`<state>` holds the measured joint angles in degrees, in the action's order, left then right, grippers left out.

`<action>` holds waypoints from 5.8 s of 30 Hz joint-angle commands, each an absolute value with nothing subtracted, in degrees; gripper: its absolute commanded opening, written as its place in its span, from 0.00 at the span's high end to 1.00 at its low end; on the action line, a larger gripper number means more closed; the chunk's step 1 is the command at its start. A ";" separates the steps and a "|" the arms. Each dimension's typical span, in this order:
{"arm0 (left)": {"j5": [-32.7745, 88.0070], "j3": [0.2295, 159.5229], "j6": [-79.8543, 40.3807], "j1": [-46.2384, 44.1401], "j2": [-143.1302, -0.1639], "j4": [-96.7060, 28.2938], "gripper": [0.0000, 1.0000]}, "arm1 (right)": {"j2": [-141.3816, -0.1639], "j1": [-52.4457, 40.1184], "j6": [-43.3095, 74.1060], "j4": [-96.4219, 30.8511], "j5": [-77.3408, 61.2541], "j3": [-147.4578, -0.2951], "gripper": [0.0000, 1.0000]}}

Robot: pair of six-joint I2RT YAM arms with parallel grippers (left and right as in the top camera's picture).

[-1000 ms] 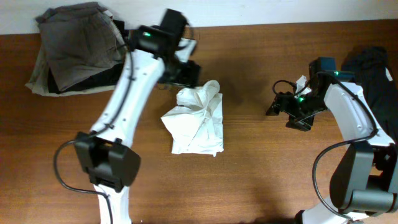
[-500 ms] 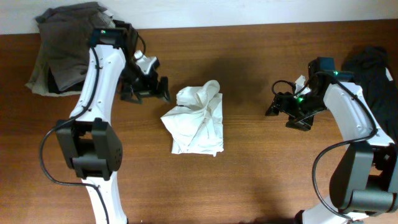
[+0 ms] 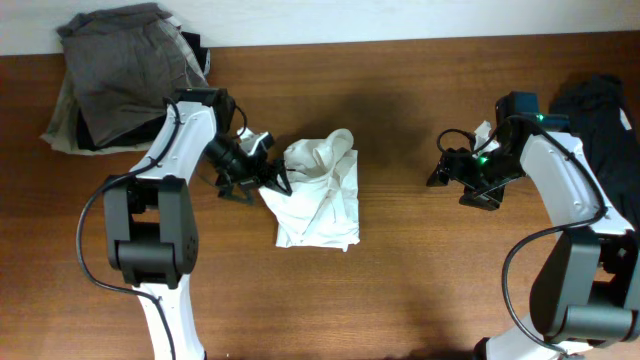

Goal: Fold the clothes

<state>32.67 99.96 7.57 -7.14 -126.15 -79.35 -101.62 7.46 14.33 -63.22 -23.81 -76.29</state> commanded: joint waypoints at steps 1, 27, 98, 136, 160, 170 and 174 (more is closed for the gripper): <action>37.21 99.83 8.95 -9.50 -126.72 -76.84 0.06 | -100.86 7.09 13.72 -63.26 -23.51 -76.82 0.19; 39.20 101.73 9.98 -25.80 -119.24 -72.93 0.87 | -100.86 7.09 13.72 -62.74 -23.46 -76.82 0.19; 20.49 101.49 -0.23 -3.75 -109.93 -76.09 0.05 | -114.02 -9.67 27.00 -43.94 1.10 -85.95 0.78; 20.51 101.49 -0.23 -3.75 -109.93 -75.92 0.04 | -105.38 -20.58 30.94 -58.63 -1.80 -78.78 0.59; 20.51 101.49 -0.23 -3.75 -109.93 -75.92 0.04 | -104.99 -17.06 31.90 -72.88 2.68 -72.29 0.44; 20.56 101.49 -0.23 -4.40 -109.93 -75.20 0.01 | -98.15 -12.73 21.54 -68.93 -9.19 -81.01 0.33; 20.51 101.45 -0.23 -5.87 -109.93 -74.13 0.01 | -100.05 -13.74 12.80 -63.35 -24.10 -80.12 0.47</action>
<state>20.69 101.93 0.10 -4.51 -109.93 -74.81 -98.78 -12.84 21.23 -65.14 -11.16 -80.29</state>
